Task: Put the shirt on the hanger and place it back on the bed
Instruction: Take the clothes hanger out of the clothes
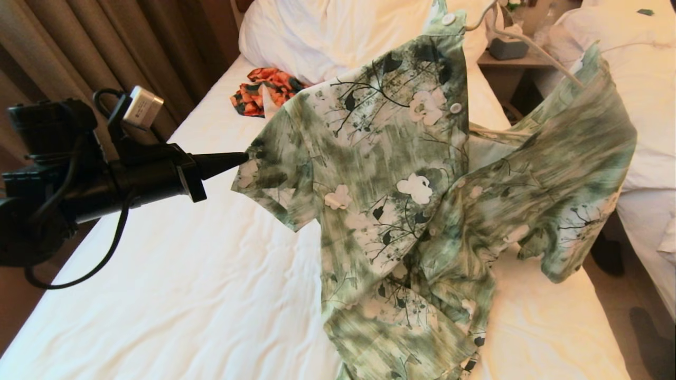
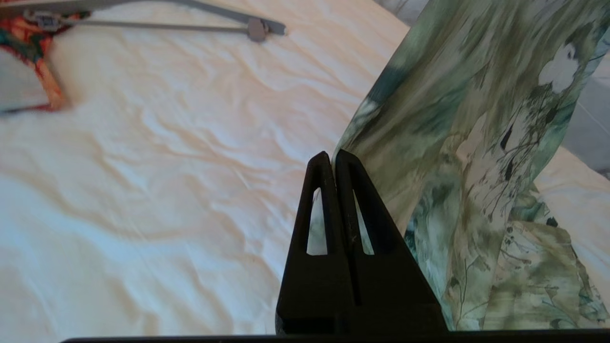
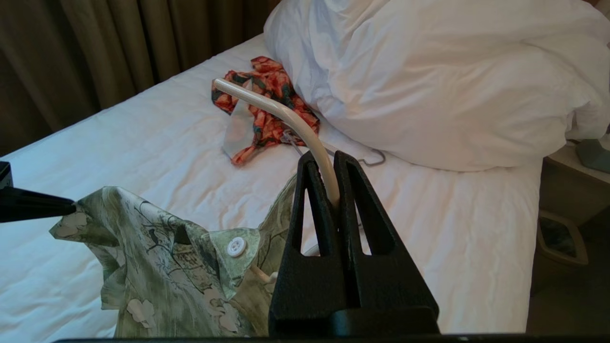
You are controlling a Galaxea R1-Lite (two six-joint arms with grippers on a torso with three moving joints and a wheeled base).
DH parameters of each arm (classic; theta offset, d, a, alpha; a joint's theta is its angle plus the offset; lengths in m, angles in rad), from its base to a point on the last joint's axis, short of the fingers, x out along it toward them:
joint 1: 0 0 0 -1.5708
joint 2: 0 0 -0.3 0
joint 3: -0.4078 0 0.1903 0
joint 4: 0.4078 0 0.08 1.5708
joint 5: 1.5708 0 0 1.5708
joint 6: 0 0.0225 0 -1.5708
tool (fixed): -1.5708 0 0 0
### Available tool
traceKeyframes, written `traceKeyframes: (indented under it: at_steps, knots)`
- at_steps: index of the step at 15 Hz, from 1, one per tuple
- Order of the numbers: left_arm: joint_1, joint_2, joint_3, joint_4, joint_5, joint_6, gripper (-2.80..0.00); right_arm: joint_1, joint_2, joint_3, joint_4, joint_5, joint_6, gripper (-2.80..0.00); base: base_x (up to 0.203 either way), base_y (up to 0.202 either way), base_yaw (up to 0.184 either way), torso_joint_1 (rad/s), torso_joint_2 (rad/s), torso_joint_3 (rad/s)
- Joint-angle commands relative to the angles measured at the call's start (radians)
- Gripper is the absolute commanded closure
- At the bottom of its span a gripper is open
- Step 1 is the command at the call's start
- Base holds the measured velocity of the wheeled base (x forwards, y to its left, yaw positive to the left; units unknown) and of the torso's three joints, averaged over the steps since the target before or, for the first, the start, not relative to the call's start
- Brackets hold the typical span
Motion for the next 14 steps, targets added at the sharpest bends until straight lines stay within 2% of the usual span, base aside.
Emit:
traceKeyframes:
  at_steps: [1, 3, 6, 9, 10, 14]
  knots:
    - [0.015, -0.001, 0.037, -0.013, -0.005, 0.001, 0.00, -0.005, -0.004, 0.000, 0.000, -0.001, -0.003, 0.00, 0.000, 0.000, 0.000, 0.000, 0.00, 0.000]
    - [0.023, -0.005, 0.062, -0.036, -0.007, 0.000, 0.00, -0.006, -0.006, 0.000, 0.000, -0.001, -0.002, 0.00, 0.000, 0.000, 0.000, 0.000, 0.00, 0.000]
    - [0.021, -0.022, 0.040, -0.039, 0.003, -0.005, 0.00, -0.005, -0.006, 0.000, 0.000, -0.001, -0.003, 0.00, 0.000, 0.000, 0.000, 0.000, 0.00, 0.000]
    - [0.008, -0.057, -0.032, 0.098, 0.014, -0.004, 0.00, -0.003, -0.008, 0.000, 0.000, 0.000, -0.005, 0.00, 0.000, 0.000, 0.000, 0.000, 0.00, 0.000]
    - [0.004, -0.044, -0.063, 0.103, 0.014, -0.002, -2.80, -0.001, -0.008, 0.000, 0.000, 0.000, -0.005, 0.00, 0.000, 0.000, 0.000, 0.000, 0.00, 0.000]
    - [-0.002, 0.030, -0.266, 0.150, 0.016, -0.001, -2.80, 0.001, -0.009, 0.000, 0.002, 0.001, -0.006, 0.00, 0.000, 0.000, 0.000, 0.000, 0.00, 0.000]
